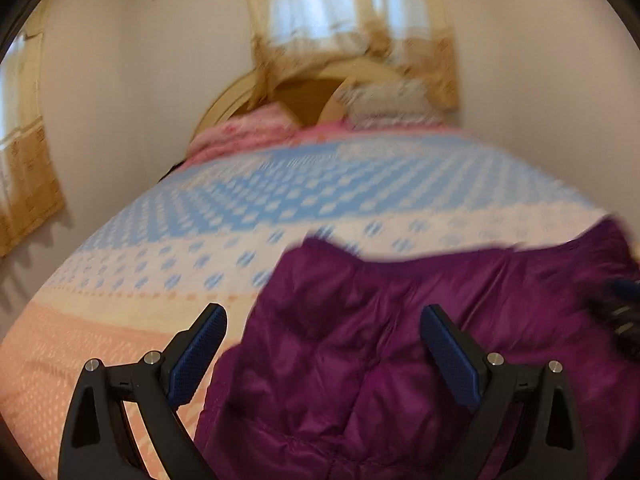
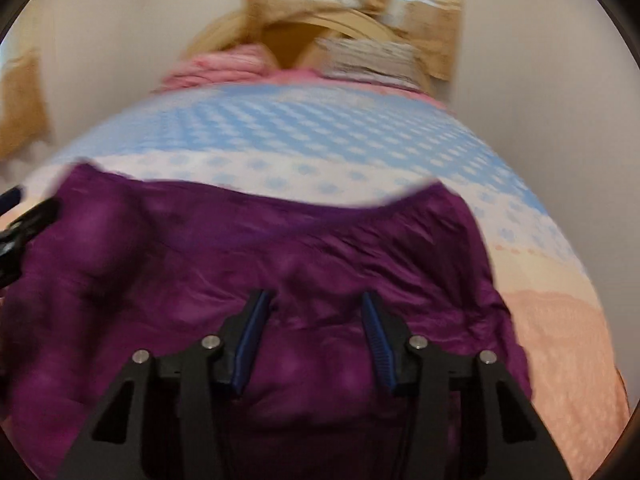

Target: Fold large clothes

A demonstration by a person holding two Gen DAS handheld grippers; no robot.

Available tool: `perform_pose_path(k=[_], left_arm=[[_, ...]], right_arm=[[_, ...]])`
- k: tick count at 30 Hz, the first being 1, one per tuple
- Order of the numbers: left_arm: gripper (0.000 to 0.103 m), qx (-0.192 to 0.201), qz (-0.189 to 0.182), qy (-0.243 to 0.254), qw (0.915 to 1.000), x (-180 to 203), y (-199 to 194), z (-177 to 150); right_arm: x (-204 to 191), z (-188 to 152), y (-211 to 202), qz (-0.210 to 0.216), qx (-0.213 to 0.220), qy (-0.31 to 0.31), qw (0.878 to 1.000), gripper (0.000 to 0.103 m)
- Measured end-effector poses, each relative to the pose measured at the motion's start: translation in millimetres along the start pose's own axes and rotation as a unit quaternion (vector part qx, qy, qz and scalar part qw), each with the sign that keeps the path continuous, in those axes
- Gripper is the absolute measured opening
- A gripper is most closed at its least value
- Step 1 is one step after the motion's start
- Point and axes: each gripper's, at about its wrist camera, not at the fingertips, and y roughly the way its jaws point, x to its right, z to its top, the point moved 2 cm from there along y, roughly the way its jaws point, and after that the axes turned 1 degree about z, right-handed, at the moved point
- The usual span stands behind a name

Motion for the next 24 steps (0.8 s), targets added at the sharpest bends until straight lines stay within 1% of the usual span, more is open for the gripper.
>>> perform_pose_path(k=[1,2,3,4,5,6,7,8,10,14,16,17,18,19,20,21,22,23,24], left_arm=[[0.098,-0.029,0.013,-0.023,0.9992,-8.6,17.6,-3.9],[0.098,-0.053,0.013,-0.049,0.9973,-18.0,30.2,-6.9],[0.098,-0.078,0.007,-0.081,0.9936,-29.0,41.6,-10.6],[0.098,-0.101,-0.001,-0.118,0.9878,-41.9,52.8,-16.3],[0.098,-0.115,-0.008,-0.142,0.9831,-50.1,59.4,-21.2],[0.098,-0.125,-0.022,-0.165,0.9781,-56.7,64.7,-26.8],[0.098,-0.129,-0.031,-0.174,0.9757,-59.0,67.3,-30.0],[0.098,-0.131,-0.036,-0.174,0.9753,-59.3,68.1,-31.7],[0.098,-0.133,-0.029,-0.167,0.9766,-55.7,67.8,-31.1],[0.099,-0.147,-0.012,-0.136,0.9797,-44.9,73.9,-30.1],[0.099,-0.148,-0.006,-0.123,0.9813,-41.7,70.1,-27.9],[0.099,-0.147,-0.002,-0.117,0.9822,-41.8,65.5,-25.2],[0.099,-0.138,0.006,-0.113,0.9839,-44.1,57.0,-22.8],[0.099,-0.114,0.01,-0.107,0.9877,-45.2,40.7,-16.8],[0.099,-0.089,0.006,-0.103,0.9907,-45.2,27.6,-11.8],[0.099,-0.053,0.0,-0.097,0.9939,-42.3,8.6,-6.6],[0.099,-0.029,-0.005,-0.089,0.9956,-38.0,-2.8,-3.4],[0.099,-0.012,-0.006,-0.078,0.9969,-31.9,-10.1,-0.7],[0.099,-0.001,0.003,-0.06,0.9982,-23.1,-14.8,1.6]], right_arm=[[17.8,-3.0,4.6,-0.012,-0.006,0.038,0.999,0.051],[31.5,-5.8,7.4,-0.013,-0.01,0.07,0.997,0.051],[41.8,-8.8,8.6,-0.006,-0.011,0.097,0.995,0.051],[52.8,-12.9,9.7,-0.001,-0.011,0.128,0.992,0.05],[60.5,-16.4,10.9,0.002,-0.011,0.148,0.989,0.047],[64.3,-18.0,11.9,0.008,-0.012,0.16,0.987,0.047],[66.2,-20.2,13.2,0.011,-0.015,0.167,0.986,0.046],[65.7,-21.3,13.5,0.009,-0.017,0.168,0.986,0.046],[60.9,-22.0,12.4,0.002,-0.018,0.161,0.987,0.046],[56.6,-18.4,18.6,-0.007,-0.028,0.157,0.987,0.046],[54.8,-16.3,21.8,-0.011,-0.037,0.152,0.988,0.046],[53.4,-13.9,19.2,-0.018,-0.036,0.148,0.988,0.046],[50.7,-10.8,8.5,-0.028,-0.022,0.144,0.989,0.047],[47.5,-7.9,-4.0,-0.031,0.0,0.142,0.989,0.047],[40.1,-2.8,-23.4,-0.03,0.035,0.139,0.989,0.048],[31.7,1.4,-35.5,-0.026,0.055,0.136,0.989,0.05],[18.6,7.2,-45.6,-0.013,0.069,0.127,0.989,0.051],[1.7,13.6,-50.3,0.008,0.072,0.112,0.991,0.051],[-11.9,17.6,-50.4,0.023,0.069,0.1,0.992,0.05]])
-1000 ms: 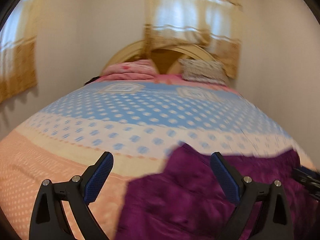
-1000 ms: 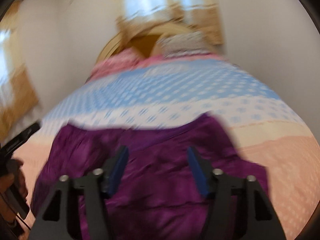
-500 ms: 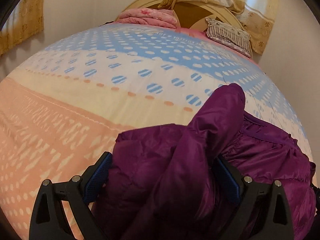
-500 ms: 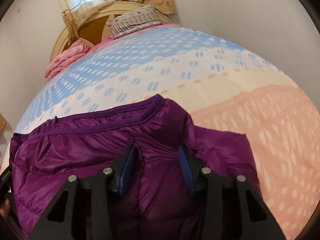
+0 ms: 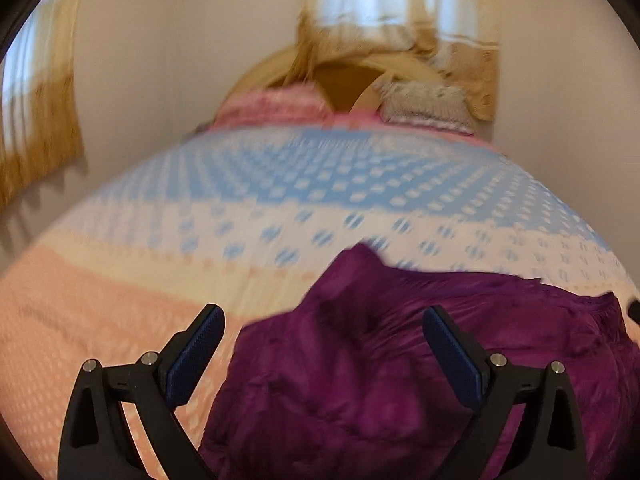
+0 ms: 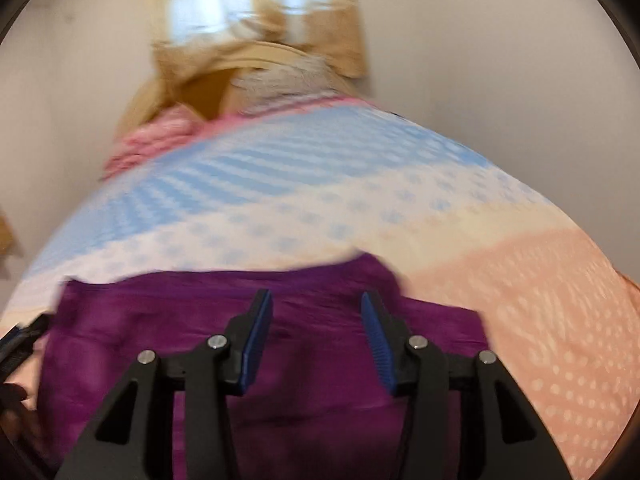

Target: Fold large clothes

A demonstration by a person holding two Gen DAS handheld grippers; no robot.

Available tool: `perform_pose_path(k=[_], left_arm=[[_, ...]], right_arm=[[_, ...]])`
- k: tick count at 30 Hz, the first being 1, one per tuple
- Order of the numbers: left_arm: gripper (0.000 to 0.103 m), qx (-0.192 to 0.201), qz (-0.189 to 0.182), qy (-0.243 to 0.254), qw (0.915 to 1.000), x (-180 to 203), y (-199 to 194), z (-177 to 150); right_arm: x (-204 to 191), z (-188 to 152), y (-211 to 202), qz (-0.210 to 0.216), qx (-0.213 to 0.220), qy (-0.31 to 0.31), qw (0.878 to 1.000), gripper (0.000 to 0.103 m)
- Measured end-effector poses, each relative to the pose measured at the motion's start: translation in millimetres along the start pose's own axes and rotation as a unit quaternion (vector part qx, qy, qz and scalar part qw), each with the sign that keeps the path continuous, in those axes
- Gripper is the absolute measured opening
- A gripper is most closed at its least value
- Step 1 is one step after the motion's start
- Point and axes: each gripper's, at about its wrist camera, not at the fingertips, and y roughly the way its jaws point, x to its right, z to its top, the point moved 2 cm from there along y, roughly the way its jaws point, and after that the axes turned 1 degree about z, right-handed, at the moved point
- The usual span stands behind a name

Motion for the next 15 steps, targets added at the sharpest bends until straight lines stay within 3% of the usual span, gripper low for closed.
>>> perform_pose_path(k=[2,5,8,9,15], left_arm=[[0.099,-0.001,0.016,0.032,0.9994,15.4,2.8,-2.4],[0.099,-0.028,0.019,0.044,0.9984,24.4,21.2,-12.1],[0.1,-0.061,0.033,0.054,0.9962,24.8,41.7,-27.3],[0.1,-0.075,0.021,0.042,0.9961,20.6,48.0,-30.5],[0.101,-0.1,0.017,0.035,0.9942,21.6,61.9,-35.4]], right_arm=[[-30.7,-2.9,9.2,0.024,-0.017,-0.022,0.999,0.046],[-51.9,-20.7,34.7,0.023,-0.045,-0.05,0.997,0.042],[-45.6,-43.4,58.4,0.022,-0.071,-0.036,0.997,0.038],[-43.9,-46.0,58.6,0.026,-0.067,-0.032,0.997,0.038],[-43.7,-48.2,69.6,0.021,-0.082,-0.037,0.996,0.038]])
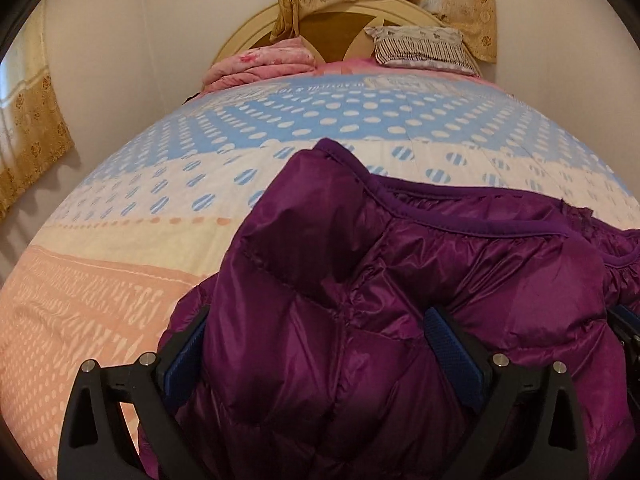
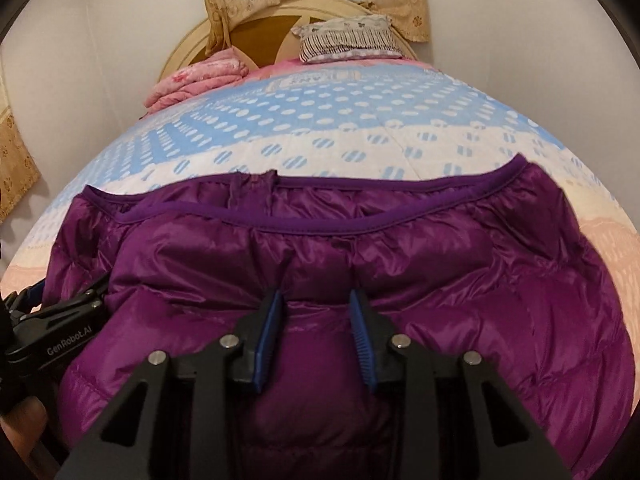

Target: Fold large clothes

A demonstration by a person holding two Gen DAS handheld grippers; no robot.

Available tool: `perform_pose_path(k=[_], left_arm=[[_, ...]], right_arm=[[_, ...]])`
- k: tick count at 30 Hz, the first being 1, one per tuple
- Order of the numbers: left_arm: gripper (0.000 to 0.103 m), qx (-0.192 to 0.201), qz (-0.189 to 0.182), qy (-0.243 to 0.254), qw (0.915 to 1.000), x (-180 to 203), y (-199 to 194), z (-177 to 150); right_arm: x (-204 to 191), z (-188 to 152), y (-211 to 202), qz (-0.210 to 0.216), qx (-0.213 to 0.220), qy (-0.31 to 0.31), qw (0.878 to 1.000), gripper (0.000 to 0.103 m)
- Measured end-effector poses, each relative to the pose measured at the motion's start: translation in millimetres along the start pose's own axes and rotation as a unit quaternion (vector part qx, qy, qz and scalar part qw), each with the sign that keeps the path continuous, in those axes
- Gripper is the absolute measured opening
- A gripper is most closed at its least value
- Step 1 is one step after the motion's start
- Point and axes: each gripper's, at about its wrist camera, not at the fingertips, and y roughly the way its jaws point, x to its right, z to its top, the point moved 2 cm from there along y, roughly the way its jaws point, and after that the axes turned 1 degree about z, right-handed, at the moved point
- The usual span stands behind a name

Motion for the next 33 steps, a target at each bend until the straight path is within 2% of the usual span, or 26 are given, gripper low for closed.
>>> perform_pose_path(k=[12,33], left_arm=[[0.102,-0.02,0.009,0.013,0.9997,5.5,9.5,1.2],[0.102,-0.026,0.011,0.021,0.9994,5.1,12.2,-0.2]], right_arm=[[-6.3,0.4,7.5,-0.023,-0.018,-0.011,0.999,0.038],[-11.7,1.0,11.9,-0.052,-0.025,-0.033,0.998,0.039]])
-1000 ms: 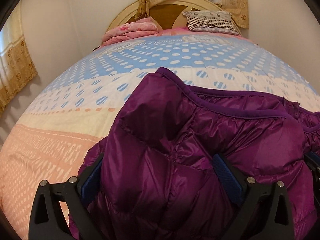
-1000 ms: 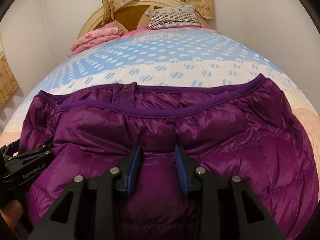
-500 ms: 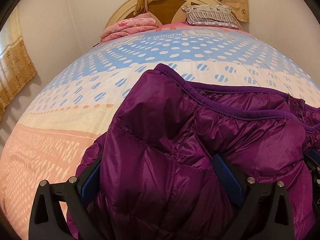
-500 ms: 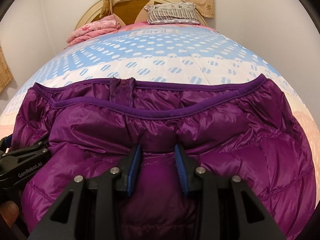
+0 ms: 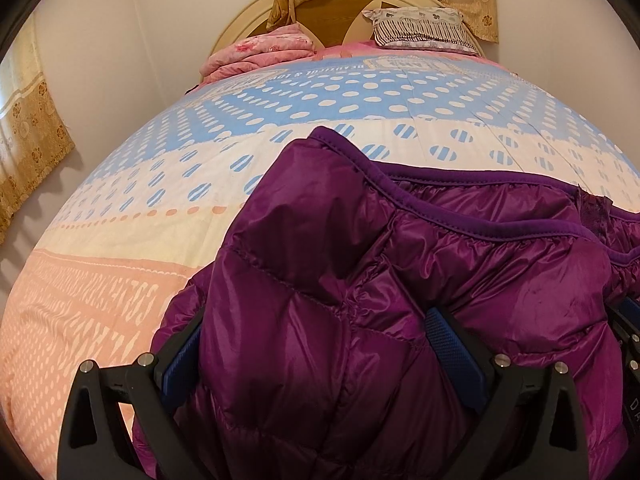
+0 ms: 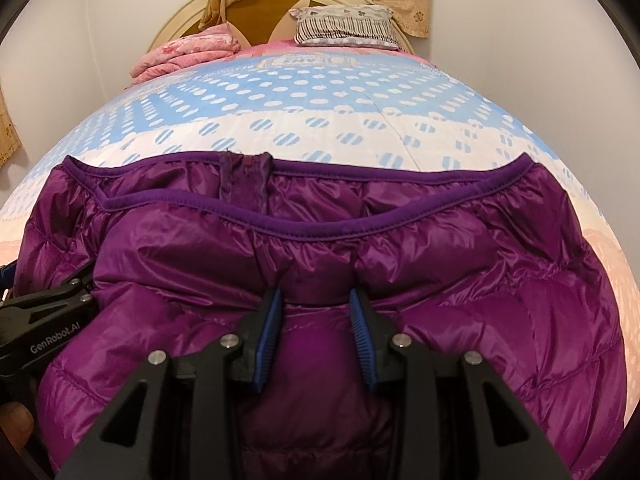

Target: Fold large clothes

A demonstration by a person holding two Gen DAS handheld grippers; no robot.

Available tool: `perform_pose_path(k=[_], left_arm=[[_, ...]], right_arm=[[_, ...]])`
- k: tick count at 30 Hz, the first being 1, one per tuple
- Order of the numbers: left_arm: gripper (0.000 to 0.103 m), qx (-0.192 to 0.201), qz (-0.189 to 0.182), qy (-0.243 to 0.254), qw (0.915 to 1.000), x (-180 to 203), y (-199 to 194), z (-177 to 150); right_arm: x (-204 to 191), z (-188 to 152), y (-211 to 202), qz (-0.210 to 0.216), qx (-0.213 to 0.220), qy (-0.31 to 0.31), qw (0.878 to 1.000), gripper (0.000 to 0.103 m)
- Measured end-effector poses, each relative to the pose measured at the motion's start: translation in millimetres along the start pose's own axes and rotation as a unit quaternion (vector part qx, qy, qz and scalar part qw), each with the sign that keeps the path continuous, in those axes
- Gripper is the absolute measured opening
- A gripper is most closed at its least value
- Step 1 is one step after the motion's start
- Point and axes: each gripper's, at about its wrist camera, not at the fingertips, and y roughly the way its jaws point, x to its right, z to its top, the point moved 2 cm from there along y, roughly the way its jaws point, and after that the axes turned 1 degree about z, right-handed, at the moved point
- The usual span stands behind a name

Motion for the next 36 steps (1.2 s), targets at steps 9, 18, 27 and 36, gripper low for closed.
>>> perform_pose_path(k=[9,18,27,36], left_arm=[[0.102,-0.003,-0.001,0.002,1.0,-1.6,0.7,-0.6],[0.102,0.022,-0.046,-0.024,0.9984,-39.3,-56.9,-9.7],[0.102,0.01,-0.022,-0.038,0.999,-58.6,-39.7,-47.5],[0.102,-0.003,-0.037,-0.051,0.998,-61.9,-33.1,-48.0]], right_arm=[[1.0,-0.2,0.5,-0.001,0.0,-0.001,1.0,0.039],[-1.2,-2.6,-40.1,0.034,0.023,0.022,0.999,0.044],[-41.3,-38.9,-39.9,-0.006,0.042,-0.024,0.999,0.05],[-36.7,-36.3,-31.2,-0.003,0.028,-0.02,0.999,0.051]])
